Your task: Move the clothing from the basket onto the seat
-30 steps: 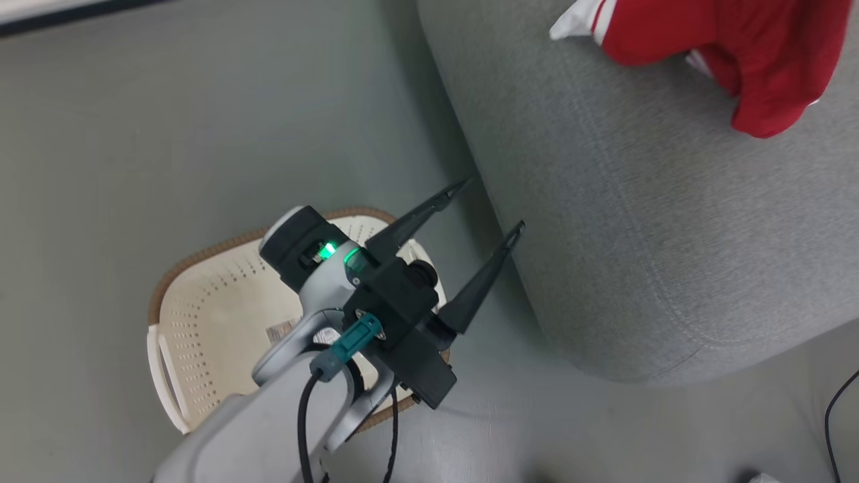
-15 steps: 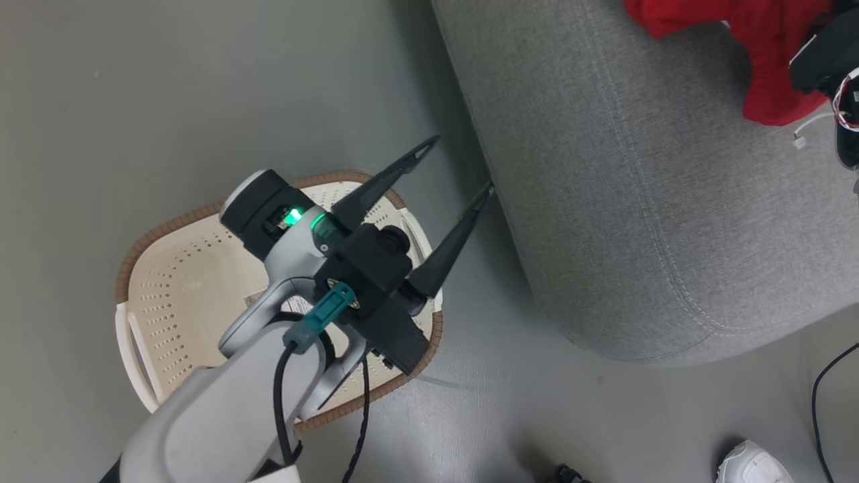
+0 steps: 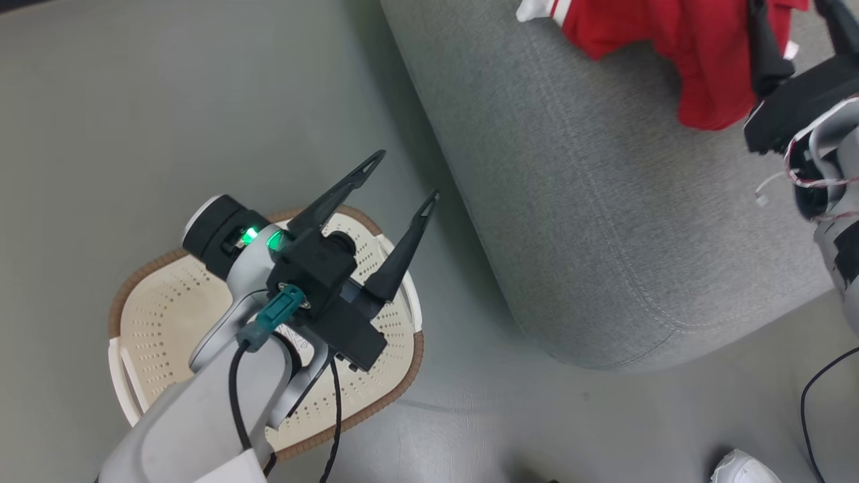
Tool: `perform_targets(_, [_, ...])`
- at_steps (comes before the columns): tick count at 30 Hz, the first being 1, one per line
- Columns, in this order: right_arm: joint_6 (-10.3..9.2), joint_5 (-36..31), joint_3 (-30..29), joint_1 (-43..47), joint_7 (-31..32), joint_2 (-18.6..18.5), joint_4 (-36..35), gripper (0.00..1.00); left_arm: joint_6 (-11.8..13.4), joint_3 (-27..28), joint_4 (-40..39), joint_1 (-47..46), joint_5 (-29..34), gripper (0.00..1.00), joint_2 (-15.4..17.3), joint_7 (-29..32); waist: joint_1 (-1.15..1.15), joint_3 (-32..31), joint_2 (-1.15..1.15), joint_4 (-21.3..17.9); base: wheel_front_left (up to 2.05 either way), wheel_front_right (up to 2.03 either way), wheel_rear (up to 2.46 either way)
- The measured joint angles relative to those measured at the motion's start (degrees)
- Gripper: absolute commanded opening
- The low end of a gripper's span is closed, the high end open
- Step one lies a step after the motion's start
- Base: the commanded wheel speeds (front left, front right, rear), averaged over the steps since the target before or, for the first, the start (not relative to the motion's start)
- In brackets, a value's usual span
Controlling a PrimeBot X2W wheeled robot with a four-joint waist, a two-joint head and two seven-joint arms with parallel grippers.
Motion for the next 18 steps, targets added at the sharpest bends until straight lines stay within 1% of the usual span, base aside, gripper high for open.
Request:
perform_targets(4, [0.31,0.0,0.0,2.6,0.0,0.3,-1.8,1.0,0.5,0.9,1.5,1.2,-1.1,1.0,-0.1,-1.5,0.0,-2.1,0.0,-0.6,0.0,0.0,0.0])
perform_targets(9, [0.38,0.0,-0.5,6.1,-0.1,1.5,-4.3,1.0,1.5,2.7,3.3,2.4,-2.2,1.0,-1.1,-3.6,0.0,-5.4,0.0,-0.8,0.0,0.0,0.0])
perform_targets(18, [0.8,0.6,-1.3,11.7,-0.1,3.8,-9.4,1.0,4.8,7.1,6.5,7.1,-5.4,1.0,-1.6,-7.2,-0.01,-11.6,-0.01,0.9,0.0,0.0,0.0])
